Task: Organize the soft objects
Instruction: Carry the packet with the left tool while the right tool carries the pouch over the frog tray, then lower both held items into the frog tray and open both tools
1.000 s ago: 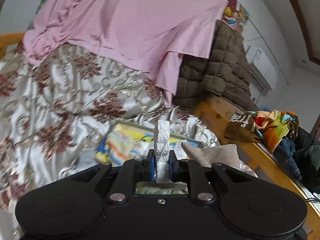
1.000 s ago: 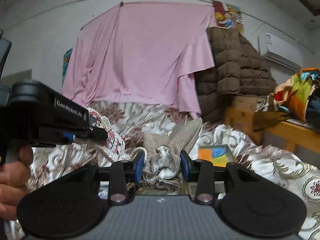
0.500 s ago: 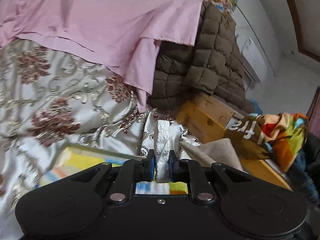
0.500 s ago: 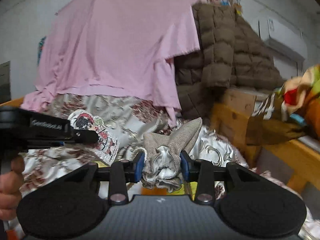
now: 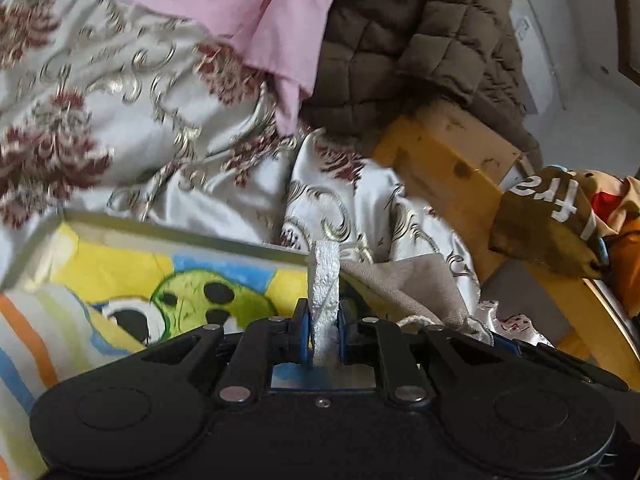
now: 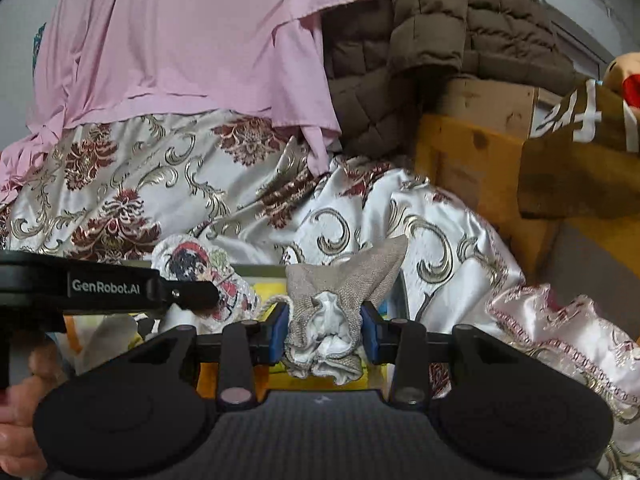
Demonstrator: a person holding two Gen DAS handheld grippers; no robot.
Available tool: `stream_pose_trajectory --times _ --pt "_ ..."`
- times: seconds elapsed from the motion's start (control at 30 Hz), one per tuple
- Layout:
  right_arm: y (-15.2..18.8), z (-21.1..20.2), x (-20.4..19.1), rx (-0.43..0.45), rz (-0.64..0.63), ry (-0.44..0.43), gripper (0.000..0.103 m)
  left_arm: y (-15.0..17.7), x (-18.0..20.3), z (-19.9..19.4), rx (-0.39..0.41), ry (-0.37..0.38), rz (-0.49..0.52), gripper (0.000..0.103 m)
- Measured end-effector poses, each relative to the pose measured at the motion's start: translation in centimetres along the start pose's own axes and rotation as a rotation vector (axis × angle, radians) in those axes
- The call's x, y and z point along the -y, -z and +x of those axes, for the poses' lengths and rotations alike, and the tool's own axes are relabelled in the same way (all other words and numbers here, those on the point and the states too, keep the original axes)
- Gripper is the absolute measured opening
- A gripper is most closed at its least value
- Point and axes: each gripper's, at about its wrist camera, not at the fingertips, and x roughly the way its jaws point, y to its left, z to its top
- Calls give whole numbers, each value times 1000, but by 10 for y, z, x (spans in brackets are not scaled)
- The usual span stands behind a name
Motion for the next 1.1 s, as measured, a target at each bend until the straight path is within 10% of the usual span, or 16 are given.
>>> stream_pose_trajectory --times 0.4,1.1 --pt "4 2 -5 -2 -6 10 49 13 -2 -3 -16 -70 17 17" --pt "1 -70 -12 79 2 42 88 22 31 -75 93 -189 162 69"
